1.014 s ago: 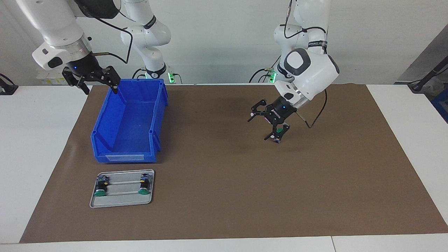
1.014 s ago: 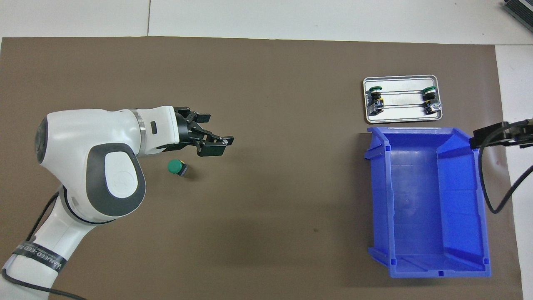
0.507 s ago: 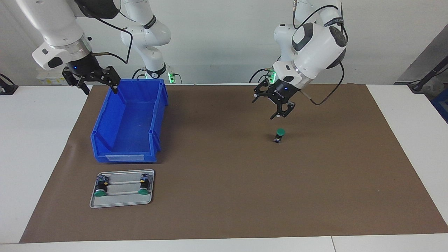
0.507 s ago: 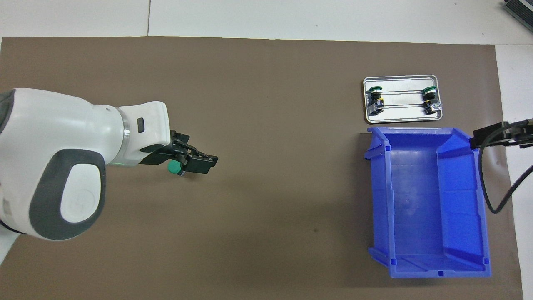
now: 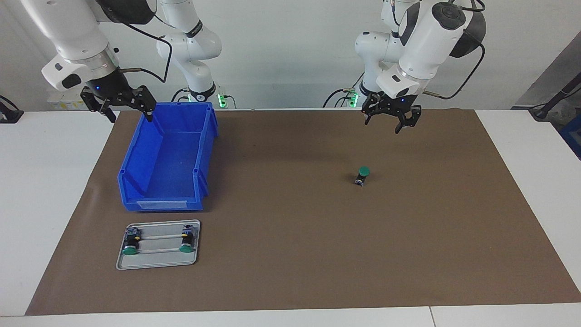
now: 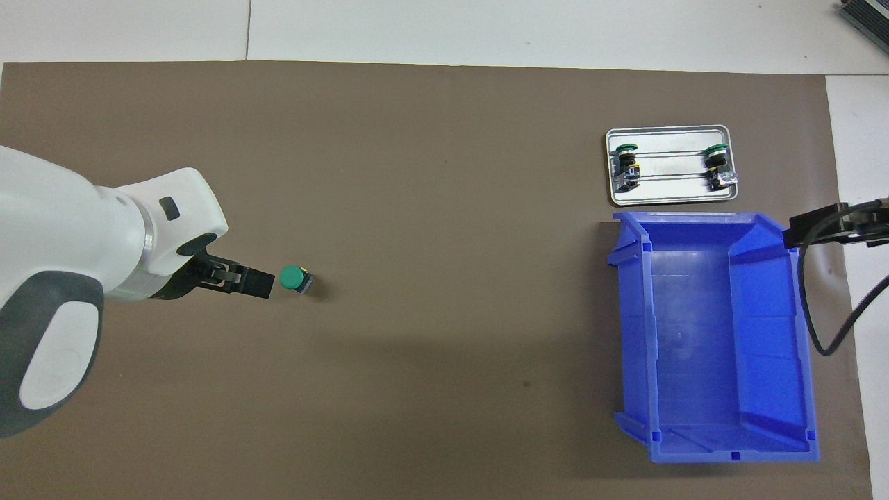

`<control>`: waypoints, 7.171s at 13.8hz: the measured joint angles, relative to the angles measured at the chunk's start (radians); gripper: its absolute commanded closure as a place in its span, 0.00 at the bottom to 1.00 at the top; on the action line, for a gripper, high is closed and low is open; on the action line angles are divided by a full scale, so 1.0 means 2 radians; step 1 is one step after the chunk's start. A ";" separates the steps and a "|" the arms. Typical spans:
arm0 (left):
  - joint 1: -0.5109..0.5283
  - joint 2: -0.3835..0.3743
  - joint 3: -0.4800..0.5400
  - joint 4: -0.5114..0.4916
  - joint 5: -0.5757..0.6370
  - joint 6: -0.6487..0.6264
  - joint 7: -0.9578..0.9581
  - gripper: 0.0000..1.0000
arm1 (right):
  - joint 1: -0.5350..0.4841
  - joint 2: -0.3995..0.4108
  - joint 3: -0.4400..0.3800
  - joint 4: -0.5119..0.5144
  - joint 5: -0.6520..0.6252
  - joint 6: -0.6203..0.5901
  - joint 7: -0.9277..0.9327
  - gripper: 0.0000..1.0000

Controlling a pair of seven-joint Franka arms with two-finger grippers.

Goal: Place and press button with both arms

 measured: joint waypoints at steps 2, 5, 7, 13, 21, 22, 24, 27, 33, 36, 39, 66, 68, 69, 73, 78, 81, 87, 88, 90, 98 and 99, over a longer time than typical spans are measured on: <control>0.000 0.000 -0.003 0.000 0.004 -0.006 -0.045 0.00 | 0.000 0.000 0.000 0.000 0.000 0.000 0.000 0.00; 0.000 0.000 -0.004 -0.001 0.006 -0.006 -0.050 0.29 | 0.000 0.000 0.000 0.000 0.000 0.000 0.000 0.00; 0.000 0.000 -0.004 -0.003 0.006 -0.006 -0.041 0.63 | 0.000 0.000 0.000 0.000 0.000 0.000 0.000 0.00; 0.001 0.000 0.000 -0.016 0.007 0.019 -0.041 1.00 | 0.000 0.000 0.000 0.000 0.000 0.000 0.000 0.00; 0.004 0.015 0.001 -0.069 0.007 0.109 -0.048 1.00 | 0.000 0.000 0.000 0.000 0.000 0.000 0.000 0.00; 0.004 0.021 0.001 -0.070 0.007 0.120 -0.048 1.00 | 0.000 0.000 0.000 0.000 0.000 0.000 0.000 0.00; 0.004 0.035 0.001 -0.077 0.007 0.150 -0.048 1.00 | 0.000 0.000 0.000 0.000 0.000 0.000 0.000 0.00; 0.004 0.049 0.000 -0.103 0.007 0.200 -0.048 1.00 | 0.000 0.000 0.000 0.000 0.000 0.000 0.000 0.00; 0.000 0.050 -0.005 -0.151 0.007 0.247 -0.071 1.00 | 0.000 0.000 0.000 0.000 0.000 0.000 0.000 0.00; 0.000 0.050 -0.007 -0.161 0.007 0.257 -0.072 1.00 | 0.000 0.000 0.000 0.000 0.000 0.000 0.000 0.00; -0.001 0.050 -0.007 -0.165 0.007 0.267 -0.072 1.00 | 0.000 0.000 0.000 0.000 0.000 0.000 0.000 0.00; -0.012 0.065 -0.006 -0.200 0.007 0.336 -0.086 1.00 | 0.000 0.000 0.000 0.000 0.000 0.000 0.000 0.00; -0.012 0.065 -0.006 -0.203 0.007 0.339 -0.086 1.00 | 0.000 0.000 0.000 0.000 0.000 0.000 0.000 0.00; -0.012 0.064 -0.006 -0.203 0.007 0.341 -0.086 1.00 | 0.000 0.000 0.000 0.000 0.000 0.000 0.000 0.00; -0.012 0.065 -0.006 -0.202 0.007 0.340 -0.086 1.00 | 0.000 0.000 0.000 0.000 0.000 0.000 0.000 0.00; -0.012 0.068 -0.005 -0.154 0.007 0.261 -0.086 1.00 | 0.000 0.000 0.000 0.000 0.000 0.000 0.000 0.00; -0.010 0.068 -0.001 -0.097 0.007 0.180 -0.087 1.00 | 0.000 0.000 0.000 0.000 0.000 0.000 0.000 0.00; 0.053 0.066 0.004 0.025 0.026 0.008 -0.041 1.00 | 0.000 0.000 0.000 0.000 0.000 0.000 0.000 0.00; 0.068 0.066 0.004 0.040 0.030 -0.017 -0.017 1.00 | 0.000 0.000 0.000 0.000 0.000 0.000 0.000 0.00; 0.093 0.066 0.005 0.072 0.041 -0.060 0.021 1.00 | 0.000 0.000 0.000 0.000 0.000 0.000 0.000 0.00; 0.107 0.086 0.003 0.207 0.055 -0.199 0.036 0.74 | 0.057 0.007 0.003 0.001 0.022 0.054 0.059 0.00; 0.106 0.093 0.002 0.218 0.055 -0.197 0.036 0.15 | 0.085 0.013 0.004 0.001 0.022 0.068 0.098 0.00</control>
